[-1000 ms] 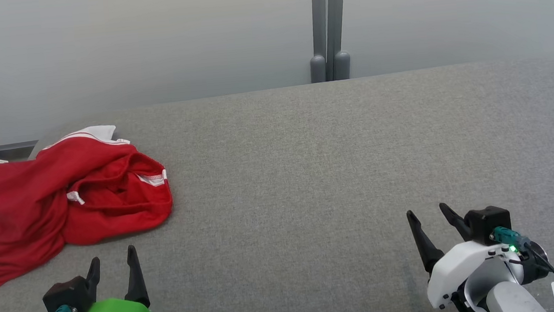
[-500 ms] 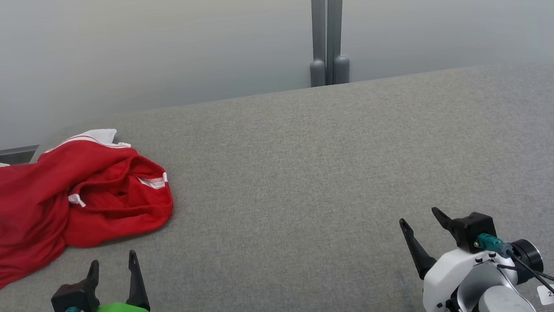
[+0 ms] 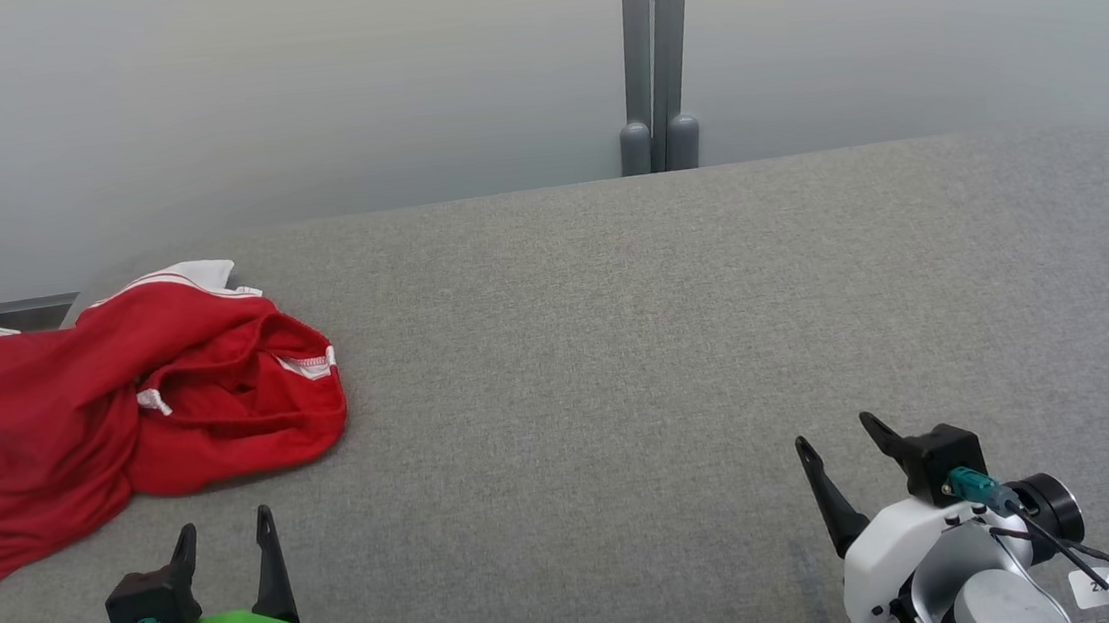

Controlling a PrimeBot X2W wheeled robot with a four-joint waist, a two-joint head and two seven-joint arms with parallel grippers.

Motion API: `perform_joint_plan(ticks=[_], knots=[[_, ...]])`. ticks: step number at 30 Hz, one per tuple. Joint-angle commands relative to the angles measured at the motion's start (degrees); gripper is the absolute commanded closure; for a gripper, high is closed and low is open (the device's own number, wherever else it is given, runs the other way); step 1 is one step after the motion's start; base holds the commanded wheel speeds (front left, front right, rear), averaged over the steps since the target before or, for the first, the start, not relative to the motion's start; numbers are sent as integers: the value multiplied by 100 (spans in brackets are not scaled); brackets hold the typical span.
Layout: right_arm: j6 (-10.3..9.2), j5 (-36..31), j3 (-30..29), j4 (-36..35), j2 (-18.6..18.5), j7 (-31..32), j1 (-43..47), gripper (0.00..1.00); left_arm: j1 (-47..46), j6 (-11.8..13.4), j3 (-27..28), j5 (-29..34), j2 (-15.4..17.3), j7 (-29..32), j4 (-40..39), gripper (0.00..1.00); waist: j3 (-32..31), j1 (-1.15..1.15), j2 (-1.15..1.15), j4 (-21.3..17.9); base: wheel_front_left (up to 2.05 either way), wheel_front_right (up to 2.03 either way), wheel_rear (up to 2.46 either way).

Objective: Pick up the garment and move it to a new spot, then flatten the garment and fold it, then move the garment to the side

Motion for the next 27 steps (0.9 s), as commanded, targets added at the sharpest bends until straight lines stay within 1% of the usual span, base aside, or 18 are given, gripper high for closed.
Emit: perform_joint_plan(ticks=[1,5,10,16,17,19,22,27], knots=[[0,21,-2,12,-22,-40,-28,0,53,-8,-14,-20,32,-32,4,0,-2,0,0,2,0,0,0],[0,-1,-10,8,-21,-44,-12,0,76,22,-33,-27,30,-10,-21,0,-11,0,0,21,0,0,0],[0,34,-58,-33,-19,-44,96,0,39,1,-89,-14,56,36,-34,0,-37,0,0,255,0,0,0],[0,127,-123,-58,-20,-91,203,0,104,23,-161,15,116,129,-94,0,-81,0,0,754,0,0,0],[0,127,-123,-58,-20,-91,203,0,104,23,-161,15,116,129,-94,0,-81,0,0,754,0,0,0],[0,161,-108,-57,-16,-116,230,0,100,44,-187,33,136,182,-144,0,-93,0,0,961,0,0,0],[0,252,-44,-43,-17,-159,230,0,153,60,-204,52,219,246,-234,0,-95,0,0,1243,0,0,0],[0,392,73,18,-19,-217,175,0,210,90,-187,32,312,311,-337,0,-79,0,0,1608,0,0,0]])
